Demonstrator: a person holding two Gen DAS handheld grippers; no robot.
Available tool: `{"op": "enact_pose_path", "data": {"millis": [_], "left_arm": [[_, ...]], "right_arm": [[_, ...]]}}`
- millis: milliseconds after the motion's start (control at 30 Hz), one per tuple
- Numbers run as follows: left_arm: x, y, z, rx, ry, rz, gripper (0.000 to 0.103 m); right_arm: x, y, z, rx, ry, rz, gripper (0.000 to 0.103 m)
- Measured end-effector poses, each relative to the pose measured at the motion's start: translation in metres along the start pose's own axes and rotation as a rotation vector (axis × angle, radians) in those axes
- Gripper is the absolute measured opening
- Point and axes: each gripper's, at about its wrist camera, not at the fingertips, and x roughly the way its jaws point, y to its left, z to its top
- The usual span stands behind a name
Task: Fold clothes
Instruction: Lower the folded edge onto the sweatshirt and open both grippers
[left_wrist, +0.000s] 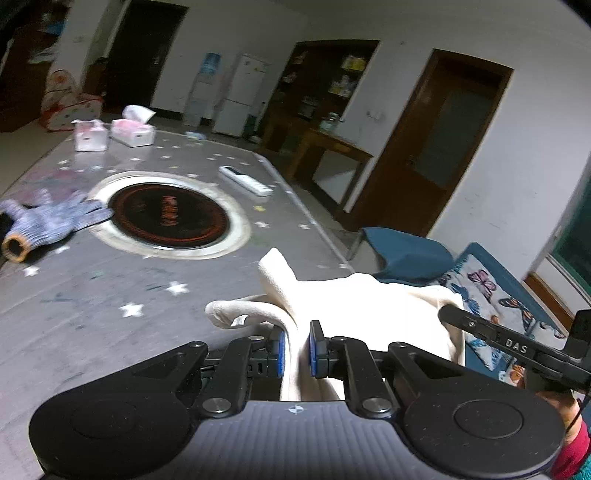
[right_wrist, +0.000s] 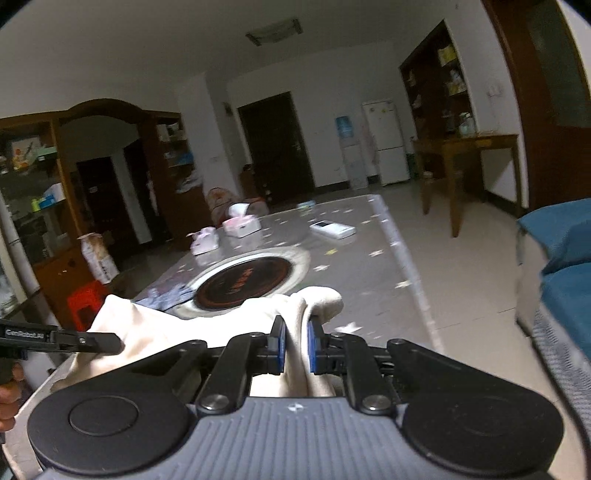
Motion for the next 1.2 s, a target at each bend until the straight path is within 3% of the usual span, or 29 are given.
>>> {"op": "enact_pose_path", "data": {"millis": [333,633,767,1033,1200], "left_arm": [[0.042,-0.024,0.003,0.027,0.06,-0.031,0.013],[0.072,-0.011,-0.01,0.022,0.158,0.02,0.014],[0.077,-0.002,-0.014,0.025,0.186,0.05,0.02],[0.079,0.011,-0.007,0.035,0.16,0.139,0.023],[0.08,0.016,0.001,0.01,0.138,0.123,0.023]], "right_arm": [[0.004,-0.037,0.011,0.001,0.006,-0.087,0.01],[0.043,-0.059,-0.013,0.027,0.118,-0.138,0.011],[0.056,-0.066,-0.023,0.041,0.16,-0.163,0.015],[0.063,-0.063,-0.019,0.013,0.17,-0.149,0.016],[0.082,-0.056,-0.022,0.008,0.22,-0.092,0.022]]}}
